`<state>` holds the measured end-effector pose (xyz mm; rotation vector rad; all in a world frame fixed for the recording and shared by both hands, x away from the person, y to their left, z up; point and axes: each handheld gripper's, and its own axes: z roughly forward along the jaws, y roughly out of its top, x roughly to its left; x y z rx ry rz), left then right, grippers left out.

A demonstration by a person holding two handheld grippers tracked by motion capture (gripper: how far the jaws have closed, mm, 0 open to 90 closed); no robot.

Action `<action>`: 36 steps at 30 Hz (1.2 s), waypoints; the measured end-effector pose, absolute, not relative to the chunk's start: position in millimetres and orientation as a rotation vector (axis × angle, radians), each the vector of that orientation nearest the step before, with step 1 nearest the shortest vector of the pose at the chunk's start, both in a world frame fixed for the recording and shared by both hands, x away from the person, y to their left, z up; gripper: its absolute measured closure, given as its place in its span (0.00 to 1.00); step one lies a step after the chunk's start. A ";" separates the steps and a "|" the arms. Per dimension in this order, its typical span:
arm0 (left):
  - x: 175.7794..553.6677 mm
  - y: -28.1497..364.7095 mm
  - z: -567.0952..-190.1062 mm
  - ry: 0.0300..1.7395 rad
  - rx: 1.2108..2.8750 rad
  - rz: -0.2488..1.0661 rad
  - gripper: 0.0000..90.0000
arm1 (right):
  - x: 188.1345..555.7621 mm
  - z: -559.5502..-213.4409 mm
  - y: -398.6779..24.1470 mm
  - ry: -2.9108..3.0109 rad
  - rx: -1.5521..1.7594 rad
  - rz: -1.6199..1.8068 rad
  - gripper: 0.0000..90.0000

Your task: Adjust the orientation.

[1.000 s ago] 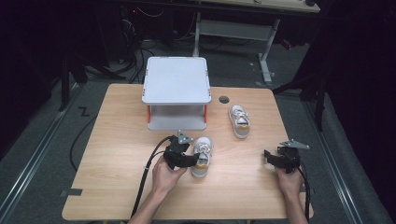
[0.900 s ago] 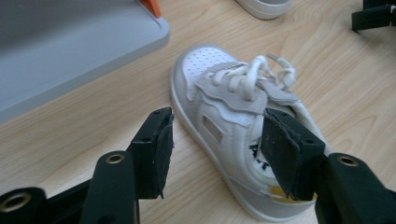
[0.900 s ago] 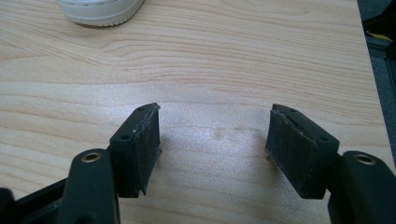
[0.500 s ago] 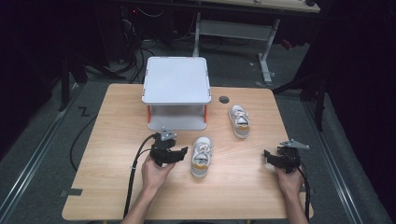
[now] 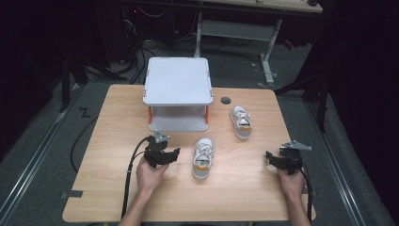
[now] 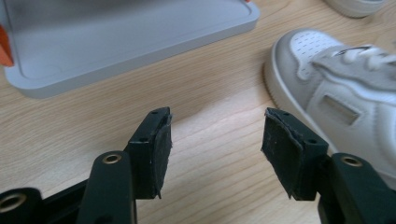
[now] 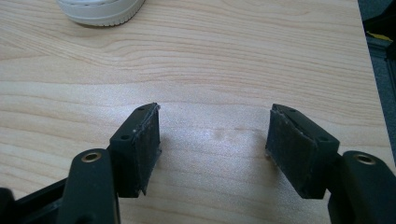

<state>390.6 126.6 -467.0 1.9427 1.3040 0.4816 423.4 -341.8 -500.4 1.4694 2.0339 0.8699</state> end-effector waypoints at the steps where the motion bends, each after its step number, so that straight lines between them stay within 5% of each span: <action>1: 390.6 127.7 -468.3 1.307 1.943 0.492 0.47 | 423.3 -500.4 -341.7 2.034 1.470 0.870 0.39; 16: 395.2 135.8 -478.9 1.340 1.966 0.584 0.47 | 423.2 -500.1 -341.8 2.039 1.464 0.868 0.40; 25: 395.8 145.5 -495.4 1.408 1.963 0.581 0.46 | 422.0 -496.9 -343.6 2.064 1.458 0.883 0.61; 36: 390.0 149.0 -505.3 1.390 1.926 0.630 0.44 | 426.7 -460.0 -336.2 2.078 1.385 1.051 0.66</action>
